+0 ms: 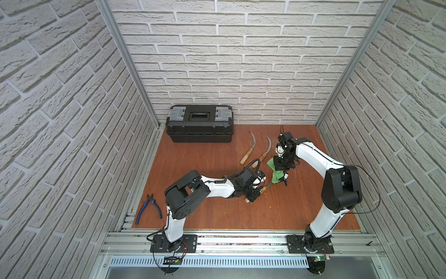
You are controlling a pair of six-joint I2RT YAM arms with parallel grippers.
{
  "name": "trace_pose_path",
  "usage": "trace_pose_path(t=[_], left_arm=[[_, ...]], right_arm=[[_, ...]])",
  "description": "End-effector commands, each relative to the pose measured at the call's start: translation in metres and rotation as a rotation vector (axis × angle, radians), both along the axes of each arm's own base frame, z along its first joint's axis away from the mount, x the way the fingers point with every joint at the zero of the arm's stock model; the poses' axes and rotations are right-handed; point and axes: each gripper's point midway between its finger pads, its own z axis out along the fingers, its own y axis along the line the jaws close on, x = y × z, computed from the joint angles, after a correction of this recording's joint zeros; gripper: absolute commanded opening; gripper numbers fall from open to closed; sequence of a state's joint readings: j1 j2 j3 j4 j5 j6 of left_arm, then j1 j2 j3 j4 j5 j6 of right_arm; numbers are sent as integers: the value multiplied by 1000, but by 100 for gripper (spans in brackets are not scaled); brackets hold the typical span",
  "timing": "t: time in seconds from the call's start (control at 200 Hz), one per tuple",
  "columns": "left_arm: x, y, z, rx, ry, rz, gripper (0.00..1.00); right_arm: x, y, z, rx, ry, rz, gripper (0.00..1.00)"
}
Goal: Wipe small sickles with rags
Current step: Wipe the small sickle at the center of the board.
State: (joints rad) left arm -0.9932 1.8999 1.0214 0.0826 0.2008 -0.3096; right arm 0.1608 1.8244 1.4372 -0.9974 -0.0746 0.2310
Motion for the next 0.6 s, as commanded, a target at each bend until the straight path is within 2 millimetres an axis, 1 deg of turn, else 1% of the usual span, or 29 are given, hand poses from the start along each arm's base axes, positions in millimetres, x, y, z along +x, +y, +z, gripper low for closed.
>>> trace_pose_path(t=[0.0, 0.025, 0.03, 0.04, 0.12, 0.235, 0.36, 0.395, 0.555, 0.59, 0.595], left_arm=[[-6, 20, -17, 78, 25, 26, 0], [-6, 19, -18, 79, 26, 28, 0], [-6, 20, -18, 79, 27, 28, 0], [-6, 20, -18, 80, 26, 29, 0], [-6, 19, -19, 82, 30, 33, 0], [-4, 20, -20, 85, 34, 47, 0], [-1, 20, -23, 93, 36, 67, 0], [-1, 20, -25, 97, 39, 69, 0], [1, 18, -27, 94, 45, 80, 0], [2, 17, -27, 90, 44, 82, 0], [2, 17, -27, 89, 44, 82, 0]], right_arm=[[14, -10, -12, -72, 63, 32, 3], [19, -11, -13, -79, 67, 36, 3], [18, -11, -18, -83, 85, 37, 3], [20, -11, -22, -86, 96, 38, 3], [30, -12, -36, -99, 129, 41, 3], [29, -12, -55, -102, 172, 39, 3], [7, -8, -71, -74, 234, 50, 3], [-3, -6, -75, -66, 253, 56, 2], [-45, 2, -79, -23, 272, 53, 3], [-57, 5, -85, -12, 294, 50, 3], [-56, 5, -81, -8, 279, 50, 3]])
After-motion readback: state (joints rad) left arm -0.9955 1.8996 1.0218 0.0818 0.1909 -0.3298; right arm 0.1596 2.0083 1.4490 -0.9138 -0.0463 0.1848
